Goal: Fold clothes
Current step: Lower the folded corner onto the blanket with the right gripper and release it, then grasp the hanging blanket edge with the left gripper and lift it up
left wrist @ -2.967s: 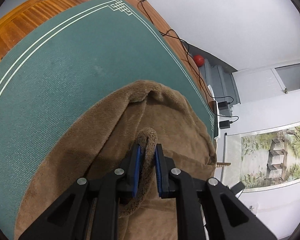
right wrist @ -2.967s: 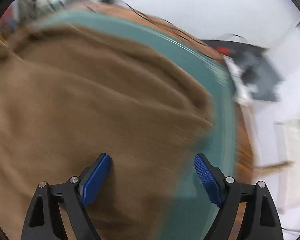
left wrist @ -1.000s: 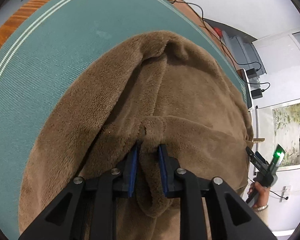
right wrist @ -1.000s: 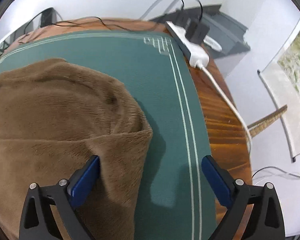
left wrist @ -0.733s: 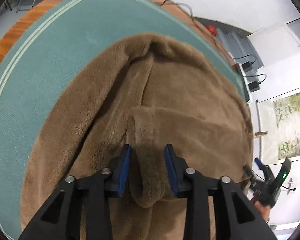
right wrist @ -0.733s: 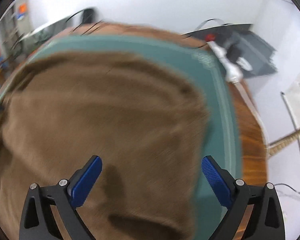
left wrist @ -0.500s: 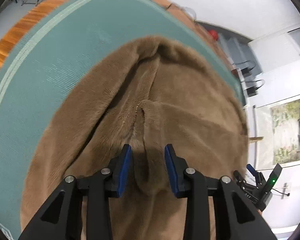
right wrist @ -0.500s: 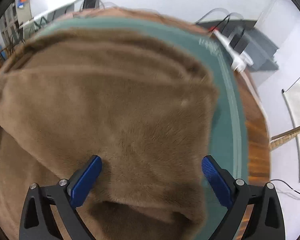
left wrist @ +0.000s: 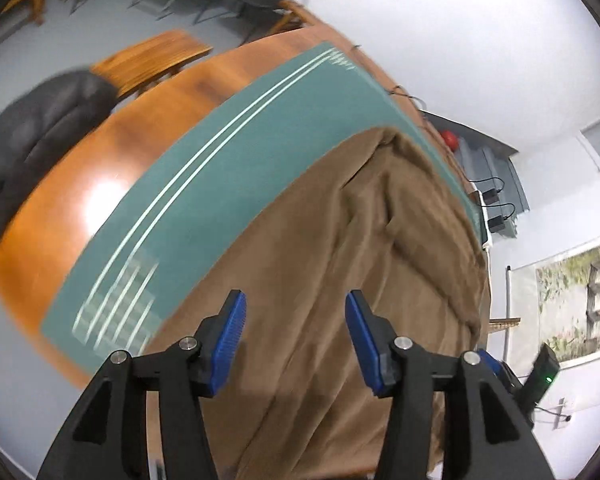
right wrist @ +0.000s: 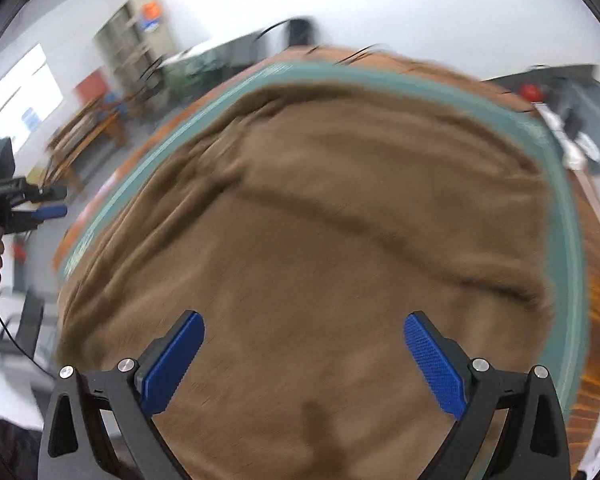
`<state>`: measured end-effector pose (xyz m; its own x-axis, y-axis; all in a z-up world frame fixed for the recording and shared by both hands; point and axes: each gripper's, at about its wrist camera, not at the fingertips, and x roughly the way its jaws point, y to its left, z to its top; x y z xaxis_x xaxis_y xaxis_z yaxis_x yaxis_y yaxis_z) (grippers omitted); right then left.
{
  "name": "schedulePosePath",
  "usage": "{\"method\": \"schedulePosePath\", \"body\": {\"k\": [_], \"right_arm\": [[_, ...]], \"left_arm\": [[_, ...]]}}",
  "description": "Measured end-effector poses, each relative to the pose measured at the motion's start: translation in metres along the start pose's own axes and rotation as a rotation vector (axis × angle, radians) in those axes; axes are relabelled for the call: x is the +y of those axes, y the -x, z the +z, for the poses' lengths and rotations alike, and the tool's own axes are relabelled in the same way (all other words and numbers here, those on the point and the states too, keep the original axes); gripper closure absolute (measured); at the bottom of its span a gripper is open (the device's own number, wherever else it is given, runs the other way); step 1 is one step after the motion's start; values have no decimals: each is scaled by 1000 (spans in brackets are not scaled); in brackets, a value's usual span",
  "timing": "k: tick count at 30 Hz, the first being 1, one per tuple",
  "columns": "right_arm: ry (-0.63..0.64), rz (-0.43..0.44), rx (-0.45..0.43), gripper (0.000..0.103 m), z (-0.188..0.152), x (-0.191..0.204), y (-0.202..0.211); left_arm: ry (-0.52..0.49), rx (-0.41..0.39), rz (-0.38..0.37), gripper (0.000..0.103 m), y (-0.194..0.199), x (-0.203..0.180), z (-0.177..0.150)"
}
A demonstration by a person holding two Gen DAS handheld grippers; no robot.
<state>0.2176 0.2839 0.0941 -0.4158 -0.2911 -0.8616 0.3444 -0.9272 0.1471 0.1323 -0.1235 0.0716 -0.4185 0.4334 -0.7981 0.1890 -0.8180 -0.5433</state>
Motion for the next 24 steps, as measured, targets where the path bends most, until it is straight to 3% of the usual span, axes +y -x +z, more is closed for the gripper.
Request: {"method": "schedulePosePath", "body": {"k": [6, 8, 9, 12, 20, 24], "right_arm": [[112, 63, 57, 1, -23, 40, -24], [144, 70, 72, 1, -28, 48, -32], [152, 77, 81, 1, -31, 50, -36], [155, 82, 110, 1, -41, 57, -46], [143, 59, 154, 1, -57, 55, -57], [96, 24, 170, 1, -67, 36, -58]], "left_arm": [[247, -37, -80, 47, 20, 82, -85], [326, -55, -109, 53, 21, 108, -108], [357, -65, -127, 62, 19, 117, -116], [453, -97, -182, 64, 15, 144, -138], [577, -159, -204, 64, 0, 176, -154], [614, -167, -247, 52, -8, 182, -155]]}}
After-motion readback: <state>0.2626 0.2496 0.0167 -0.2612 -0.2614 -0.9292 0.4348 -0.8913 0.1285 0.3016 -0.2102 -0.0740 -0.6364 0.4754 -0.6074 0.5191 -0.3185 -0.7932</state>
